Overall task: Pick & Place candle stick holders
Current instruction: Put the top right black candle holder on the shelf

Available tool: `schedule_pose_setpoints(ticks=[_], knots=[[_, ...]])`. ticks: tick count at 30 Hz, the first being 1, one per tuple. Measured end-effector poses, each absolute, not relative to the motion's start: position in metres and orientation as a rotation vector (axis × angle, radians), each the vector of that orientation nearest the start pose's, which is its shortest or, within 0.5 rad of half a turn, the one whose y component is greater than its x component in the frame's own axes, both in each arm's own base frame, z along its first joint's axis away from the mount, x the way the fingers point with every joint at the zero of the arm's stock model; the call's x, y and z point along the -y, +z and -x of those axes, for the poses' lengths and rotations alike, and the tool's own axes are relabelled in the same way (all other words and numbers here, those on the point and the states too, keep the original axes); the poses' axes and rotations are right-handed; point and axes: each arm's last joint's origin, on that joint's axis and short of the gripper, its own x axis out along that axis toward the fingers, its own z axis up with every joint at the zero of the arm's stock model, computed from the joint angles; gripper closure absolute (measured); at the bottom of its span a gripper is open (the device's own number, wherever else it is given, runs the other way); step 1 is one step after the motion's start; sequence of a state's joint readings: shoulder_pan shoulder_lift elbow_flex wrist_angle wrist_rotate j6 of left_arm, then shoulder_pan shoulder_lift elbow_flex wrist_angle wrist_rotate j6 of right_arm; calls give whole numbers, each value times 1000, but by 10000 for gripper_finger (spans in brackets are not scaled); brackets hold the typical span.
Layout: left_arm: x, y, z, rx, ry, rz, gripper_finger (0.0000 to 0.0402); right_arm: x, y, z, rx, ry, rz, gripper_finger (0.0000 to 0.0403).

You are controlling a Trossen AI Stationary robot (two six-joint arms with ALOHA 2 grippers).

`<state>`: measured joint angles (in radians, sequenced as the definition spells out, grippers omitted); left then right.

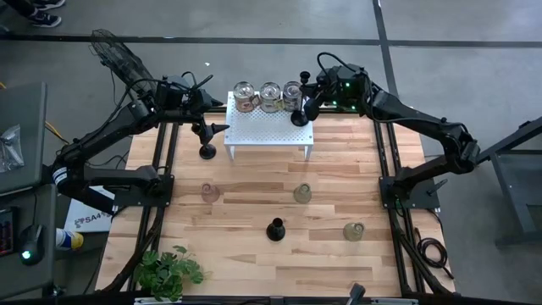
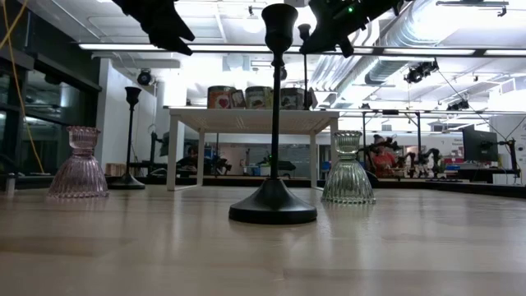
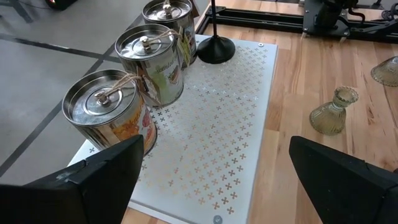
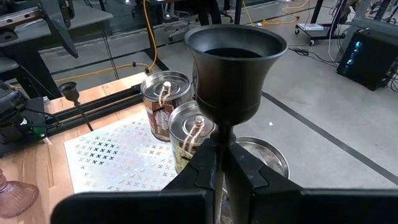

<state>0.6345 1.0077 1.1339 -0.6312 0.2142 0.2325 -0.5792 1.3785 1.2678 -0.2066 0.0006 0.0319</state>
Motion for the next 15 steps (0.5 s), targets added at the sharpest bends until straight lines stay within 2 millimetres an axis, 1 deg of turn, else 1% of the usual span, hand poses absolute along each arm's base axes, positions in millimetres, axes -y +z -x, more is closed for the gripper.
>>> schedule_pose_setpoints(ticks=[5, 15], knots=[[-113, 371, -164, -507, 354, -16, 6, 170, 365, -261, -299, -578, -123, 396], [-113, 371, -164, -506, 350, -13, 6, 170, 365, -261, -295, -572, -137, 376]])
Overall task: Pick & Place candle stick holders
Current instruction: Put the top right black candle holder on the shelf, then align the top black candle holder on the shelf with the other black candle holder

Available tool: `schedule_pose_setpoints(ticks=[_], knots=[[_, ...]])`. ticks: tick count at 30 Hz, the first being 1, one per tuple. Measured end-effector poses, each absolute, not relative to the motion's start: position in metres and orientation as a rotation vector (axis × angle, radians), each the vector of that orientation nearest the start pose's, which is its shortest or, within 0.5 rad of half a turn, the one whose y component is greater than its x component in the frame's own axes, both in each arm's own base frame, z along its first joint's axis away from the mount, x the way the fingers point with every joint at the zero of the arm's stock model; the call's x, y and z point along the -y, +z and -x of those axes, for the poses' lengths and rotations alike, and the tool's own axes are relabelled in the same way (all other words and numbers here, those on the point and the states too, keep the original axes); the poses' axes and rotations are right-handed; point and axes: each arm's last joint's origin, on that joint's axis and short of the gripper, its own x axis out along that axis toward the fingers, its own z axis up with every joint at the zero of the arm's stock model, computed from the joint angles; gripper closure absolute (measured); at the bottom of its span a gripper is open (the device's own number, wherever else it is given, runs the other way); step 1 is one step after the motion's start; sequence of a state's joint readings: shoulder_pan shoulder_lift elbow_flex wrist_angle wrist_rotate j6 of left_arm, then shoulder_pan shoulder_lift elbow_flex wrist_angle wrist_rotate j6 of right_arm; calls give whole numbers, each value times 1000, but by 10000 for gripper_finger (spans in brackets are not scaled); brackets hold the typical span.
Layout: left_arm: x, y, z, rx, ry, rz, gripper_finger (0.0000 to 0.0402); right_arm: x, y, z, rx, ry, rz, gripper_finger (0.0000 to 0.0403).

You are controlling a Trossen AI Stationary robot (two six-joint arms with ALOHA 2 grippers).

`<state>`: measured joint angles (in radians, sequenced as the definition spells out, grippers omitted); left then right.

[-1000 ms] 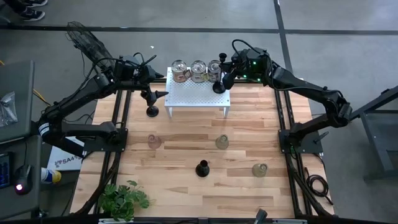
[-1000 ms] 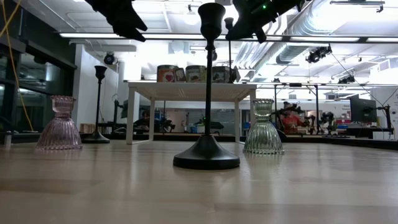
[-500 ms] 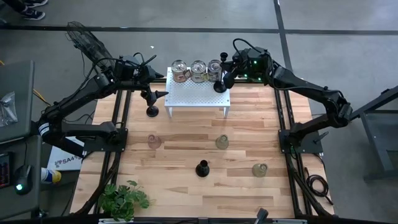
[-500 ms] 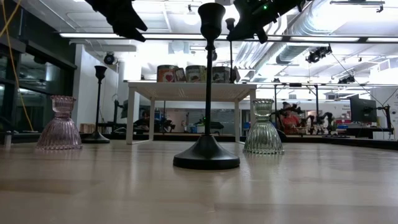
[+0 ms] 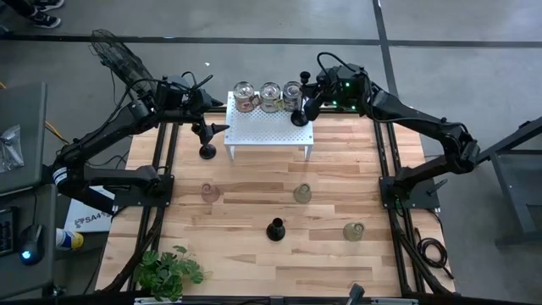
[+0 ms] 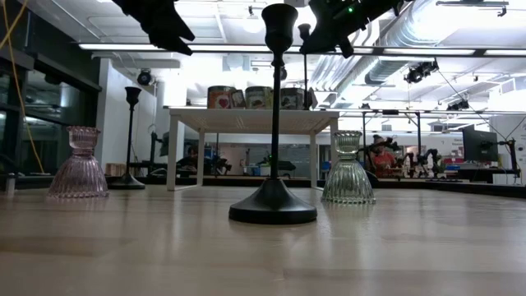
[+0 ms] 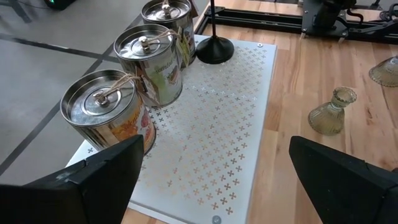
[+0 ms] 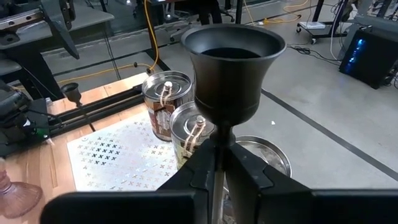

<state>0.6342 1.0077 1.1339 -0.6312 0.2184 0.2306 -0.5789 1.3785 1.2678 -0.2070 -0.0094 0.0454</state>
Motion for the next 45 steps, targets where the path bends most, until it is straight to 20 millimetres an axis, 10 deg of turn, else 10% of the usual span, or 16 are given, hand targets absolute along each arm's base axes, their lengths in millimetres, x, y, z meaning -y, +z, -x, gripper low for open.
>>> schedule_pose_setpoints(ticks=[23, 45], knots=[[-113, 368, -161, -544, 401, 0, 6, 154, 375, -233, -384, -604, -133, 205], [-73, 335, -101, -409, 581, 150, 6, 127, 335, -189, -512, -671, -129, 196]])
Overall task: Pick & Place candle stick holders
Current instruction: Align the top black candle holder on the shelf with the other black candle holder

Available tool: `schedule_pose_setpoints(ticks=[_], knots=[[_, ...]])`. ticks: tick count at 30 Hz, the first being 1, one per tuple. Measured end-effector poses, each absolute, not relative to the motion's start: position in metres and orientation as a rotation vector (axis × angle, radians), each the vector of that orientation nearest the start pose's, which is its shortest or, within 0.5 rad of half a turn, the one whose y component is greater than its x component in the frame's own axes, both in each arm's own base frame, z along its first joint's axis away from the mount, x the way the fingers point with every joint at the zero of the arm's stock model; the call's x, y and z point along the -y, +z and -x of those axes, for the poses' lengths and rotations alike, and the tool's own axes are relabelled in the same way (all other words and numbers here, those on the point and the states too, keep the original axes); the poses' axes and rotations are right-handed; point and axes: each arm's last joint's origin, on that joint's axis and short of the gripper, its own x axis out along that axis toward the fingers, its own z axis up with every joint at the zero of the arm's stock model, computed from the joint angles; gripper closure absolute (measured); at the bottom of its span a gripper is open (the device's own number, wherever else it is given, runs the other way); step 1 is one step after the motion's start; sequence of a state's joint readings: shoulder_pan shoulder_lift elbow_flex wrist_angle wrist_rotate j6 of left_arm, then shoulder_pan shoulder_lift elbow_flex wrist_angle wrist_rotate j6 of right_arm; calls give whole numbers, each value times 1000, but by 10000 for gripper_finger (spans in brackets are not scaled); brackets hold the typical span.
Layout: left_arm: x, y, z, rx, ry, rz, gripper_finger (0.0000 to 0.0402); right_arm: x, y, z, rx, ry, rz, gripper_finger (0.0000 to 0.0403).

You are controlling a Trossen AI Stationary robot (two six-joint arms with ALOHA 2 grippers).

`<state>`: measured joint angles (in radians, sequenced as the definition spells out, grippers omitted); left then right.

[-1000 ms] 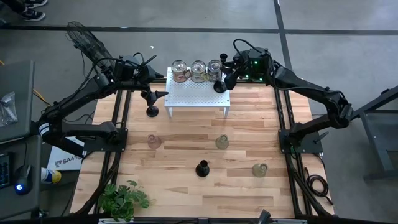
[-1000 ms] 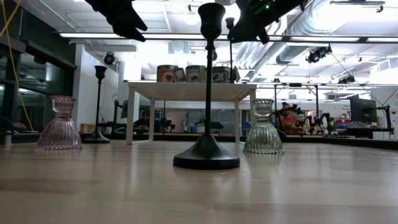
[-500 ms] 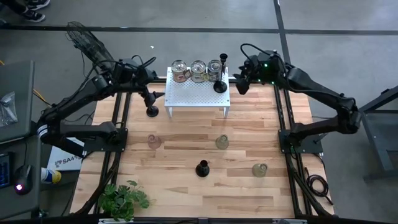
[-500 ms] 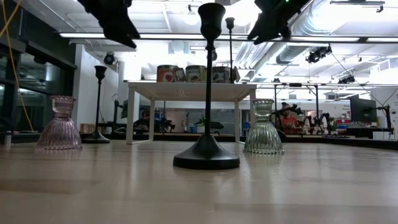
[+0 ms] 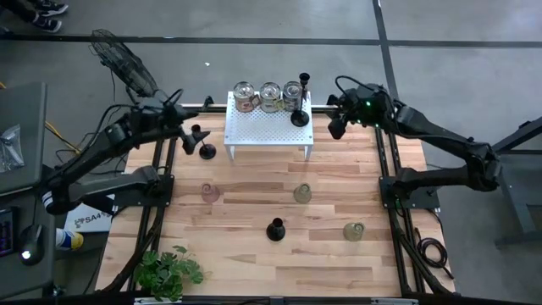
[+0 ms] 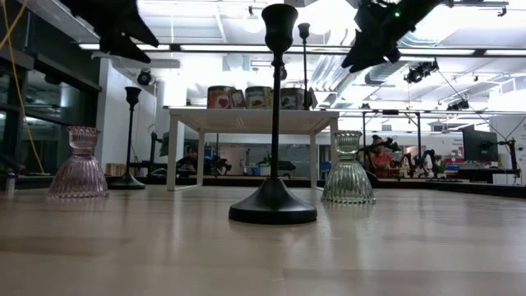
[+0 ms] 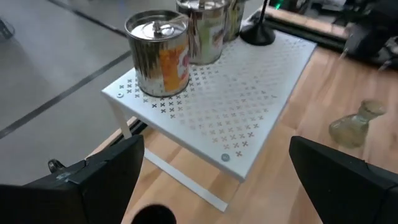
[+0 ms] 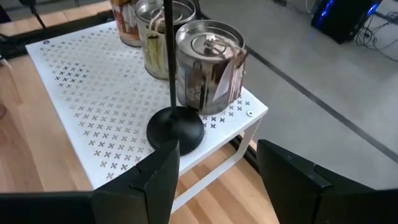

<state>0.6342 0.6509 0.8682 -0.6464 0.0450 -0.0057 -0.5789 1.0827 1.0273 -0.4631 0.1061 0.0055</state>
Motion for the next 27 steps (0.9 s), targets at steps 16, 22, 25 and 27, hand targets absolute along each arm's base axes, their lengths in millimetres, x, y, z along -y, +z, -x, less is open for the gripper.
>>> schedule_pose_setpoints(ticks=[16, 22, 25, 27], knots=[[-51, 314, -67, -497, 695, 292, 6, 105, 303, -155, -415, -666, -78, 196], [-49, 301, -56, -656, 878, 363, 6, 104, 300, -154, -426, -662, -63, 196], [-49, 295, -57, -665, 883, 383, 6, 104, 300, -154, -430, -654, -51, 196], [-51, 294, -61, -675, 870, 392, 6, 104, 301, -155, -423, -649, -48, 196]])
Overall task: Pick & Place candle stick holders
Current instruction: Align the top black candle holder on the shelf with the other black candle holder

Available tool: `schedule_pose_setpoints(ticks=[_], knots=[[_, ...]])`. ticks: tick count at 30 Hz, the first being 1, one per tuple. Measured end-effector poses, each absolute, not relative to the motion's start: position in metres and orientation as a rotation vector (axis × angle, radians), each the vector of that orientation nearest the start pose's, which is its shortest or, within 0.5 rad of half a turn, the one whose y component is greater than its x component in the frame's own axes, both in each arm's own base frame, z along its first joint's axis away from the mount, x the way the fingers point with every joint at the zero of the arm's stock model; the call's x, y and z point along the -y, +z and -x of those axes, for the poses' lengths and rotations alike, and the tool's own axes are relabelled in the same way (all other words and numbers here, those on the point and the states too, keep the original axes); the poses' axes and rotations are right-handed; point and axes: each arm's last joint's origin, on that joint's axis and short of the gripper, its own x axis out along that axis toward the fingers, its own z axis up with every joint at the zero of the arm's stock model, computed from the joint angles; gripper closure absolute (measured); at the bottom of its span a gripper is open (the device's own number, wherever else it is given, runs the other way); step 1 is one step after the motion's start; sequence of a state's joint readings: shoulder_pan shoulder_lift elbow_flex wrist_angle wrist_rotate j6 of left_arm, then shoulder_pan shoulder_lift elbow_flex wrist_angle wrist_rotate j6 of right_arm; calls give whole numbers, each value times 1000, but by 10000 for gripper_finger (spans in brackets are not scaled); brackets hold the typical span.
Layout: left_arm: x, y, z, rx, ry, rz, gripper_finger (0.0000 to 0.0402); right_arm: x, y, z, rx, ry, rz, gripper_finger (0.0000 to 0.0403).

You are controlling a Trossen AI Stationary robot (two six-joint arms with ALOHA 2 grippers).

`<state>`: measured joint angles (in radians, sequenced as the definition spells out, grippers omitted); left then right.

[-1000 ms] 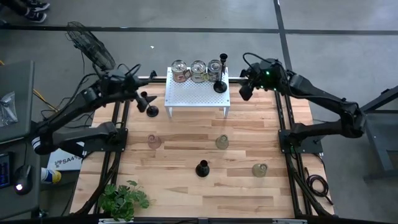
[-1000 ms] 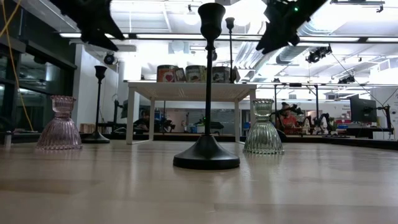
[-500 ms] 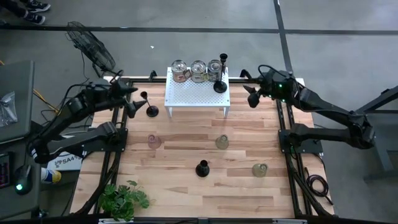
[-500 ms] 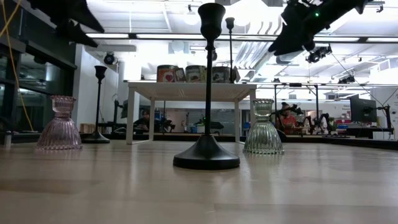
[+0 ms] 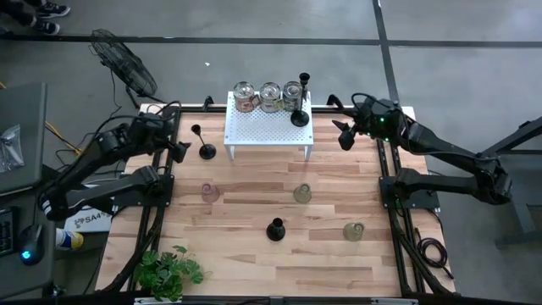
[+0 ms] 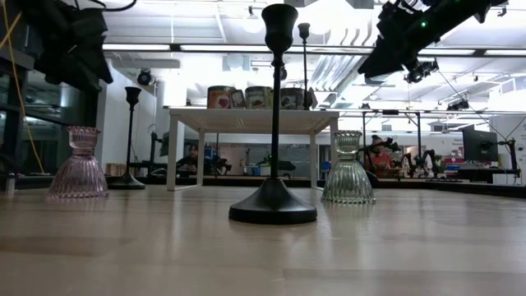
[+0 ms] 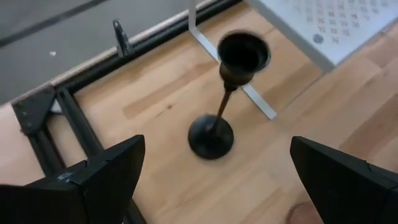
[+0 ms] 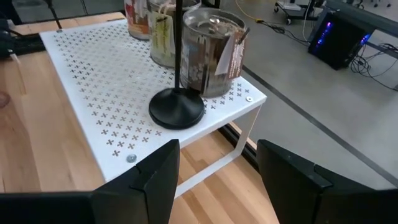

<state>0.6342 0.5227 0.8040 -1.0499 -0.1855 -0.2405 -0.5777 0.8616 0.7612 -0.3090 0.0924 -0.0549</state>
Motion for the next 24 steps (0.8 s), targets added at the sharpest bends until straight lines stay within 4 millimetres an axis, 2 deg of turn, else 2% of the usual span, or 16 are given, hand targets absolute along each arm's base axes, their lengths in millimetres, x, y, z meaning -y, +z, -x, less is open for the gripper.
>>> schedule_pose_setpoints(ticks=[7, 13, 17, 24], knots=[[-64, 283, -78, -714, 900, 459, 6, 104, 302, -156, -406, -626, -46, 196], [-79, 264, -98, -719, 913, 518, 6, 104, 302, -156, -414, -626, -23, 196], [-83, 251, -102, -728, 964, 521, 6, 104, 302, -155, -415, -626, -21, 196], [-85, 239, -105, -705, 968, 524, 6, 104, 302, -156, -420, -624, -6, 196]])
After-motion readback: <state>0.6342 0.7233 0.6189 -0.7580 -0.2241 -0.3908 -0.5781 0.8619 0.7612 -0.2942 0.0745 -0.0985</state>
